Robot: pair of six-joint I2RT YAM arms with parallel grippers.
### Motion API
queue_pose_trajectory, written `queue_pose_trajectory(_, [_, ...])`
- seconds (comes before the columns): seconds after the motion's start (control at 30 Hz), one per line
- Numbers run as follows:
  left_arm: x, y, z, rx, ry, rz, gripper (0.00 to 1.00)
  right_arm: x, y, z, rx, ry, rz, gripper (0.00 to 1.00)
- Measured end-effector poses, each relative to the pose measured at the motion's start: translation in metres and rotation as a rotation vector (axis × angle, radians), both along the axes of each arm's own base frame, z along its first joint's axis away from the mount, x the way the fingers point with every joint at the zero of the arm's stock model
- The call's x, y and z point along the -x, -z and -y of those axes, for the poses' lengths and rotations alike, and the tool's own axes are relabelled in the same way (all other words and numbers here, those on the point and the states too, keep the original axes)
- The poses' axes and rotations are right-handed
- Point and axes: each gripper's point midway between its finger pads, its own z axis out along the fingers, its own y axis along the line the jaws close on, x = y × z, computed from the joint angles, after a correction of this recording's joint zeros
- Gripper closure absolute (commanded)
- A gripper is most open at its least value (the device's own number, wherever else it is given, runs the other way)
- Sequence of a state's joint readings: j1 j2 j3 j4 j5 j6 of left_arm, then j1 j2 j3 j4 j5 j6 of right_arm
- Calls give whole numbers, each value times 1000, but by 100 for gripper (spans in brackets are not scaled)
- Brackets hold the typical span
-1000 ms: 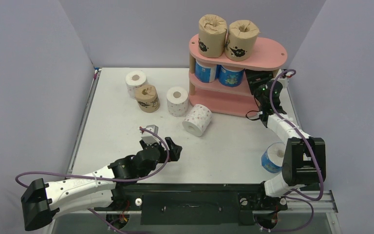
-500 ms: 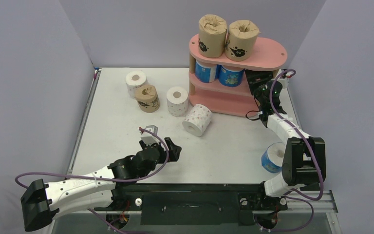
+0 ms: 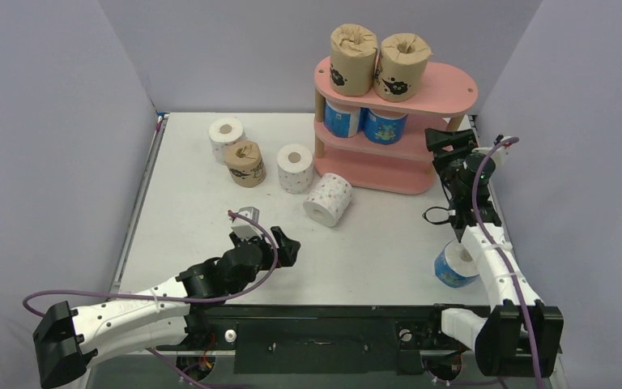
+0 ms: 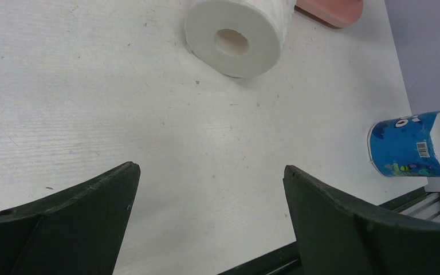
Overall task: Place and organize the paper towels onto the shelf
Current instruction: Move the paper towel to the shelf.
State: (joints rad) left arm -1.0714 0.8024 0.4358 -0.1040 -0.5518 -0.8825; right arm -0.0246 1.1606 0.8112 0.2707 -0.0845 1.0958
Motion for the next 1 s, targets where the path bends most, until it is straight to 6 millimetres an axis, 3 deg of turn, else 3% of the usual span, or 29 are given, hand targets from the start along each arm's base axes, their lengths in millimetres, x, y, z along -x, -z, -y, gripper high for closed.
queue_pose_trajectory(0.17, [0,1,-1,-1,1,-7,4,35,18,-14,91,-23,-103,16])
queue_pose_trajectory(0.3, [-3,1,-3,-1,-13,-13,4,68,43,-50,204,-78,-225,14])
queue_pose_trajectory(0.47, [-10,1,-5,17,-47,-30,4,112,66,-77,341,-113,-303,14])
queue_pose_trajectory(0.57, [-17,-1,1,72,-62,-42,4,128,92,-71,375,-103,-344,13])
queue_pose_trajectory(0.73, [-27,-6,29,210,-29,-27,3,156,163,-60,415,-129,-451,16])
queue_pose_trajectory(0.8, [-31,-5,43,245,-8,-29,2,167,180,-61,415,-166,-461,16])
queue_pose_trajectory(0.9, [-39,3,61,282,14,-50,0,173,180,-65,395,-204,-419,16])
queue_pose_trajectory(1.0, [-49,6,75,340,19,-70,0,173,167,-68,381,-222,-360,16])
